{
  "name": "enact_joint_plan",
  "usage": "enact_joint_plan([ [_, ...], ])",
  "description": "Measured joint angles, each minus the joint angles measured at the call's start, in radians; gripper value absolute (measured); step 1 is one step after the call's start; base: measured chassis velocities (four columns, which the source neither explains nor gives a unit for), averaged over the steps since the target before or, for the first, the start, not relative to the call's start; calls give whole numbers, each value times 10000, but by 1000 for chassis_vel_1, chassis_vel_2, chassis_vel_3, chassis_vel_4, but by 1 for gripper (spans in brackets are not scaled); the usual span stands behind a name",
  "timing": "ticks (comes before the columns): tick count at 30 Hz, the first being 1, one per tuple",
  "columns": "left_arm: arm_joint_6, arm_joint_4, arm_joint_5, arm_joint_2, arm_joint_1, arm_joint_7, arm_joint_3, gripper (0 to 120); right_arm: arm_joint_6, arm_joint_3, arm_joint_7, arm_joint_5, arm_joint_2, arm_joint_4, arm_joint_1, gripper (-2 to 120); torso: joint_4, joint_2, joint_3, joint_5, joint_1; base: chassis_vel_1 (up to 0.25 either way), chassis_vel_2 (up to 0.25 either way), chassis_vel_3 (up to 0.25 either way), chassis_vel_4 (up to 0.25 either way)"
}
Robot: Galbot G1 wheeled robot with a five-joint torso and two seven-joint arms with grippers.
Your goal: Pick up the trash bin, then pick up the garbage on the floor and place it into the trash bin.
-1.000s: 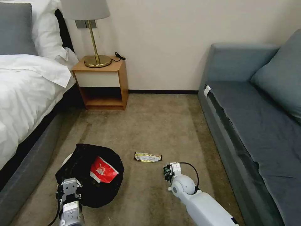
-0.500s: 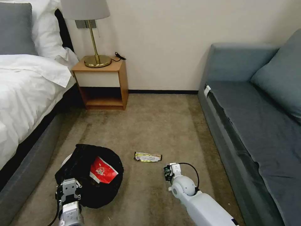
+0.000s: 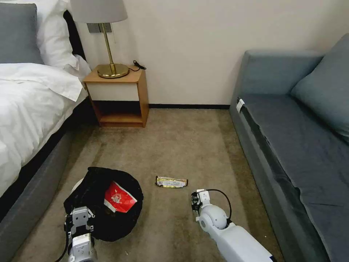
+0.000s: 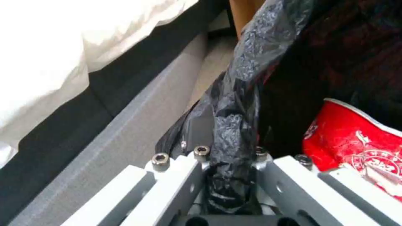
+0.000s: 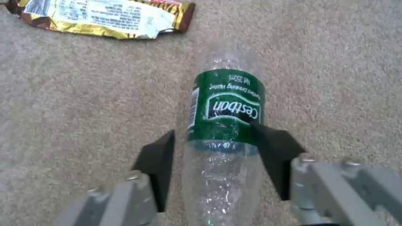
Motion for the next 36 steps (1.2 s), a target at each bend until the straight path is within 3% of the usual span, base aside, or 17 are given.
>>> enact_joint_plan([
  [12, -98, 17, 1, -39, 81, -10, 1, 0, 226, -39, -216, -255, 50, -516, 29, 96, 0, 0, -2, 0, 0, 0, 0, 0, 0],
  [19, -99, 53, 12, -64, 69, -16, 23, 0, 385, -71, -435, -448, 138, -1003, 122, 98, 0, 0, -1, 0, 0, 0, 0, 0, 0],
  [25, -121, 114, 23, -88, 60, -20, 30, 0, 492, -64, -570, -519, 162, -1181, 157, 88, 0, 0, -1, 0, 0, 0, 0, 0, 0],
  [28, -124, 123, 24, -79, 0, -31, 19, 0, 545, -70, -609, -612, 144, -1185, 119, 72, 0, 0, -1, 0, 0, 0, 0, 0, 0],
  [36, -123, 83, 23, -72, 54, -36, 21, 0, 605, -65, -636, -677, 157, -1190, 87, 45, 0, 0, -2, 0, 0, 0, 0, 0, 0],
])
